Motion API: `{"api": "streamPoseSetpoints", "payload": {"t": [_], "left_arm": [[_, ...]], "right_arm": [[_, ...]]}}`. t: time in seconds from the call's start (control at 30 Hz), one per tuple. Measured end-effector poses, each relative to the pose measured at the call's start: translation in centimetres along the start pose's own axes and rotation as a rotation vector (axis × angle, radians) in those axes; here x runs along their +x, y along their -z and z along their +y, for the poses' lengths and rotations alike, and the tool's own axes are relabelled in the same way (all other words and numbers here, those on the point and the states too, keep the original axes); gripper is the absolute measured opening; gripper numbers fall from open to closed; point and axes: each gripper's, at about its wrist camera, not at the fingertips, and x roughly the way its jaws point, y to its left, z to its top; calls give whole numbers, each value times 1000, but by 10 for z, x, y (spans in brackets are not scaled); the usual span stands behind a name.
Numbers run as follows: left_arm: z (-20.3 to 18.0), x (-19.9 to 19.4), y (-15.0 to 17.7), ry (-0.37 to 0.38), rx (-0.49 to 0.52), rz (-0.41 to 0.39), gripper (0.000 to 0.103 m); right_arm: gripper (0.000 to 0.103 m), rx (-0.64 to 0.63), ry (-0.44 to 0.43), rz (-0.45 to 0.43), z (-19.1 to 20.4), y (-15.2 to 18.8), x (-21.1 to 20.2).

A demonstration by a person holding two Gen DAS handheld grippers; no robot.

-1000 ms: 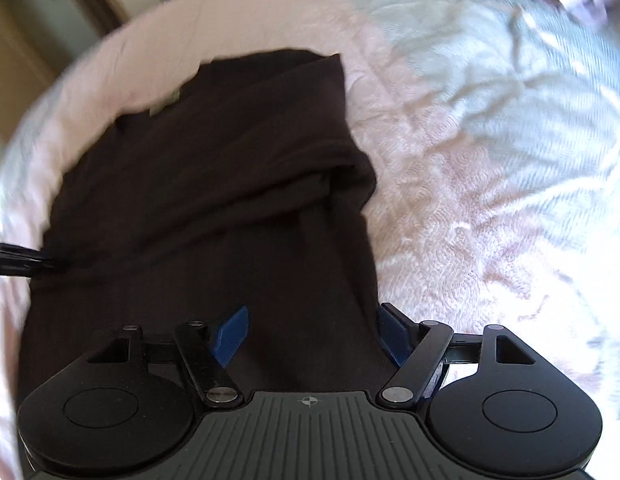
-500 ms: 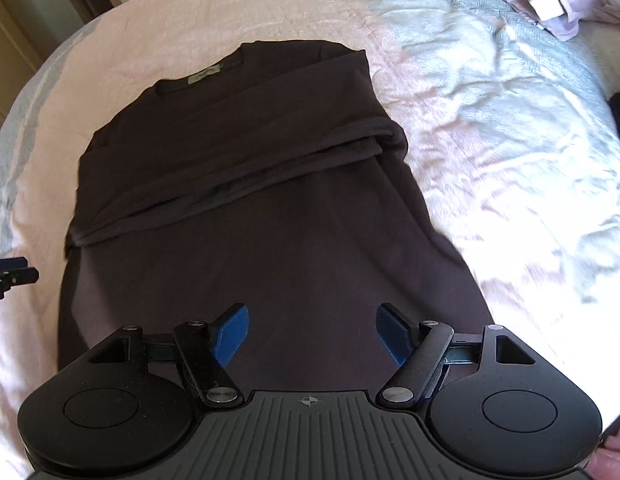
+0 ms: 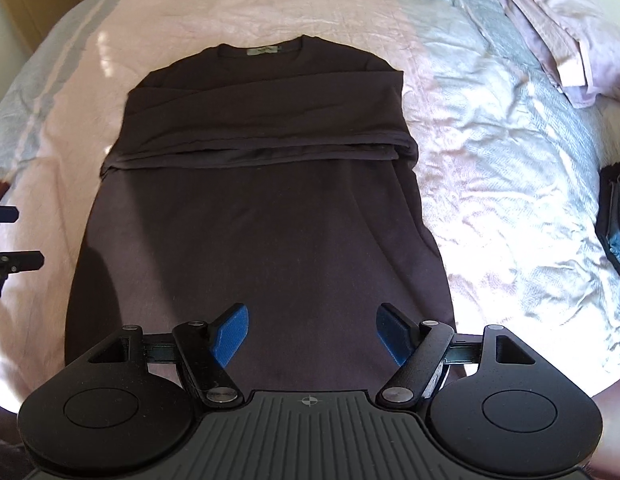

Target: Fold clothes

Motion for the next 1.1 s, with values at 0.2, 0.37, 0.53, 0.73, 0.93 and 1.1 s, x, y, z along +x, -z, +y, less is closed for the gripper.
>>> {"api": "streamPoseSetpoints", "payload": {"t": [0.2,0.37,0.53,0.73,0.93,1.1], "left_arm": [[-38,-26,16,-39,-29,-43,87],[-55,-39,26,-68,-62,-57,87],[-71,-51,35,-97,-82,-66,87],[-87,-61,43,-116,-75,-70,87],[-93,-47,38,-70,89,-56,87],[-96,-40,52,-58,261,-80,87]], "right_arm": [[74,-81,2,-10,-2,21,-16],[74,-148,-5,-26,-2,40,-26],[74,-176,-31,-34,-5,51,-33],[74,-198,-40,-29,-5,60,-40],[74,-118,-18,-77,-8,71,-49],[74,33,-74,-139,-25,86,-49]]}}
